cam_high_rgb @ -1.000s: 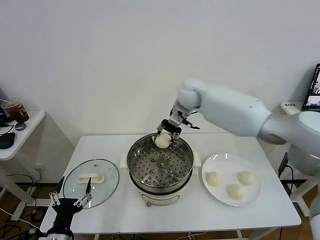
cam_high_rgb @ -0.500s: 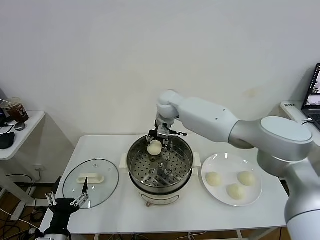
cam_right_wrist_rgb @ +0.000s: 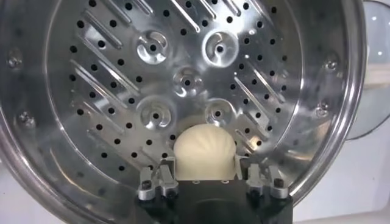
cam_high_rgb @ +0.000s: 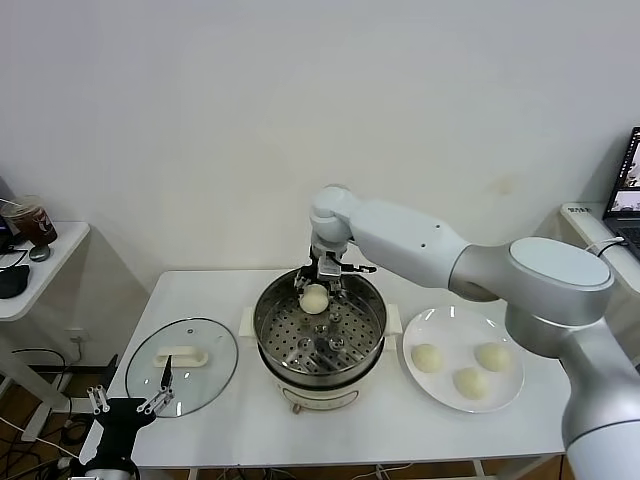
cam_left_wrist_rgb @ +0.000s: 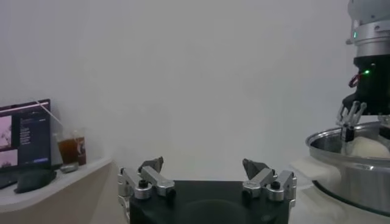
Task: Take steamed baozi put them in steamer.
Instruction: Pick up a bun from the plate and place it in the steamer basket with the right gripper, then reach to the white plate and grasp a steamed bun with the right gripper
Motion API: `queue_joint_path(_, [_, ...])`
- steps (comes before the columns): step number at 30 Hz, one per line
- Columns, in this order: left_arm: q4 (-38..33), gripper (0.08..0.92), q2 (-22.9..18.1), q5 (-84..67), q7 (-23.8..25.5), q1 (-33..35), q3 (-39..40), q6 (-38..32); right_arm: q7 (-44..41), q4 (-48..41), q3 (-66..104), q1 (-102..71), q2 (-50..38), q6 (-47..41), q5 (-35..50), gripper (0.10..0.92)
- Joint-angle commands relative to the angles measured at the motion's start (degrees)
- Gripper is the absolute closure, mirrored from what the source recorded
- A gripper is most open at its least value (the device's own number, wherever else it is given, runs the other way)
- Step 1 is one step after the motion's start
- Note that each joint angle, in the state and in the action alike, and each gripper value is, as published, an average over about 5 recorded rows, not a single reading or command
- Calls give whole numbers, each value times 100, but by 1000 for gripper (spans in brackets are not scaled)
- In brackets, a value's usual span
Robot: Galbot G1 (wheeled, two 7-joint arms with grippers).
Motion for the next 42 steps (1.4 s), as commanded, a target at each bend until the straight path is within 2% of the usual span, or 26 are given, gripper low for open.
queue_joint_path(1, [-15,177,0,3,-3,2,-5,5,-59,200,-6,130,-110,-104,466,260])
queue_joint_path(5, [-16,177,12,-17,-8,-3,-9,10,-434,964,-125,634,-624,-943,1547,208])
queue_joint_path(9, [-65,177,20,-114,-58,-65,4,136,-726,2153,-364,1253,-1679,-2868,3139,203])
queue_joint_path(11, [-120,177,28,-177,-105,-107,23,298,-746,2657,-450,1416,-2290,-3741,3577,203])
queue_joint_path(17, [-129,177,123,-233,-123,-203,35,514,-538,3719,-592,1493,-3880,-6054,3631,203])
queue_joint_path(20, [-70,177,157,-230,-102,-203,30,503,-409,4023,-566,1332,-4601,-6730,3309,203])
queue_joint_path(24, [-50,177,158,-209,-79,-189,41,485,-276,4117,-568,1000,-5167,-6871,2882,203])
queue_joint_path(30, [-49,177,161,-174,-57,-205,42,478,-242,3920,-229,31,-5399,-6595,2302,203])
queue_joint_path(42, [-73,177,153,-127,-42,-213,-65,486,-100,2831,1027,-1801,-4552,-6084,1646,203])
